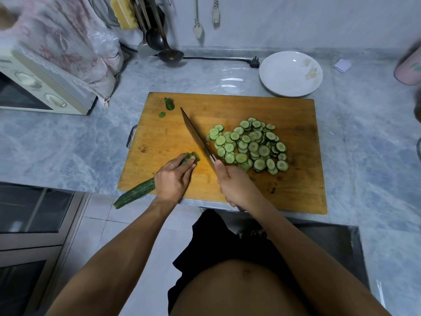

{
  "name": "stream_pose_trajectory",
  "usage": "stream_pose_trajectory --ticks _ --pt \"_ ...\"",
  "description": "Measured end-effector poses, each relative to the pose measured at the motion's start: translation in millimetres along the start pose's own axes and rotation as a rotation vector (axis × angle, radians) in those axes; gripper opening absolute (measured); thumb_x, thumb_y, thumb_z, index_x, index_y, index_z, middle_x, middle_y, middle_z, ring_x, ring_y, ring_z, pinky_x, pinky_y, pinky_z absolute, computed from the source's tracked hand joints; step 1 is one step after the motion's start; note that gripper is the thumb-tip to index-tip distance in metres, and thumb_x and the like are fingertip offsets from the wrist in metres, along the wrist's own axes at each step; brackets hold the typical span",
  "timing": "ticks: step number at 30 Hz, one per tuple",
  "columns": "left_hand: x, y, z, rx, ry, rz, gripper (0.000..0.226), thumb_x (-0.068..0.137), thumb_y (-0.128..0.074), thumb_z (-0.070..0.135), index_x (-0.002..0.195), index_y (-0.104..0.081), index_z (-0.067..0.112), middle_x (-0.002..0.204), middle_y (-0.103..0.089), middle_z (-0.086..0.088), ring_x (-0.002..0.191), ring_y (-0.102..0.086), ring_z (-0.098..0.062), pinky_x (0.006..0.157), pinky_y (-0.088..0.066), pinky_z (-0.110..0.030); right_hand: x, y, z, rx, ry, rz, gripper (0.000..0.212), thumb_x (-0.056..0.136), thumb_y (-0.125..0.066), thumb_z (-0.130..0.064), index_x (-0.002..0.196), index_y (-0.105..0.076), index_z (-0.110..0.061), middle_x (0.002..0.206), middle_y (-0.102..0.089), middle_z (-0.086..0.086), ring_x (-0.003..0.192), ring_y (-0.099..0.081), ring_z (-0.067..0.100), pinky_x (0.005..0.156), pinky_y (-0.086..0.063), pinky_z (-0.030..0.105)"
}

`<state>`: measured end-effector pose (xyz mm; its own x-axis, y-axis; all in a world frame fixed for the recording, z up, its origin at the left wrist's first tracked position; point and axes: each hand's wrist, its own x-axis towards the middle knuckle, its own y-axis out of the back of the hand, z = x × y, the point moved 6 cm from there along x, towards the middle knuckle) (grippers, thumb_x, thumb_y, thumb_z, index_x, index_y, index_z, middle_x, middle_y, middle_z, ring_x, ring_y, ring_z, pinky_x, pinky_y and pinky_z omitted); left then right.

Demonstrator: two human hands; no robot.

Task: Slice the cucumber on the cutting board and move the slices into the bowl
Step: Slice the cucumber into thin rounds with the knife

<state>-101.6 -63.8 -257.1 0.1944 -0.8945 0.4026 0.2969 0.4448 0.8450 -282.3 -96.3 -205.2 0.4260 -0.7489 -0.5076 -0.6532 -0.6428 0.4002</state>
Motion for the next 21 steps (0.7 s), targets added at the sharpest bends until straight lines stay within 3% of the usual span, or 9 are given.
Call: stream_pose_trajectory --ticks 6,9,16,21 --pt "2.7 0.3 -1.0 -0.013 0.016 -0.027 0.019 0.091 -0.067 0.030 0.108 -0.076 0.025 0.114 -0.072 -0.004 0.094 -0.070 -0.025 0.066 -0.056 -0.031 -20.0 -2.2 -4.3 -0.120 0.117 0.021 0.058 0.105 -0.024 -0.048 0.069 -0.047 -0.010 0.065 -0.050 0.008 0.061 -0.050 0.024 0.060 -0.036 0.034" --pt "3.6 1.5 -1.0 -0.020 0.026 -0.040 0.018 0.091 -0.067 0.030 0.105 -0.077 0.023 0.114 -0.072 -0.004 0.093 -0.070 -0.026 0.066 -0.057 -0.033 -26.3 -4.1 -10.2 -0.165 0.165 0.023 0.055 0.106 -0.024 -0.045 0.063 -0.040 -0.014 0.063 -0.046 0.005 0.060 -0.045 0.020 0.060 -0.029 0.034" --pt "6.1 10.9 7.4 -0.002 0.007 -0.007 0.034 0.092 -0.051 0.040 0.098 -0.079 0.020 0.110 -0.073 -0.008 0.089 -0.071 -0.028 0.063 -0.055 -0.032 -31.7 -8.8 -14.4 -0.184 0.178 0.017 0.056 0.106 -0.024 -0.044 0.063 -0.042 -0.016 0.063 -0.047 0.003 0.070 -0.049 0.025 0.067 -0.035 0.035" --pt "6.0 7.9 5.2 0.006 0.015 -0.023 0.031 0.093 -0.053 0.039 0.103 -0.078 0.023 0.111 -0.073 -0.006 0.091 -0.071 -0.027 0.062 -0.055 -0.032 -28.1 -5.5 -16.1 -0.172 0.163 0.019 0.060 0.107 -0.022 -0.045 0.060 -0.041 -0.013 0.058 -0.046 0.004 0.057 -0.046 0.017 0.060 -0.032 0.035"
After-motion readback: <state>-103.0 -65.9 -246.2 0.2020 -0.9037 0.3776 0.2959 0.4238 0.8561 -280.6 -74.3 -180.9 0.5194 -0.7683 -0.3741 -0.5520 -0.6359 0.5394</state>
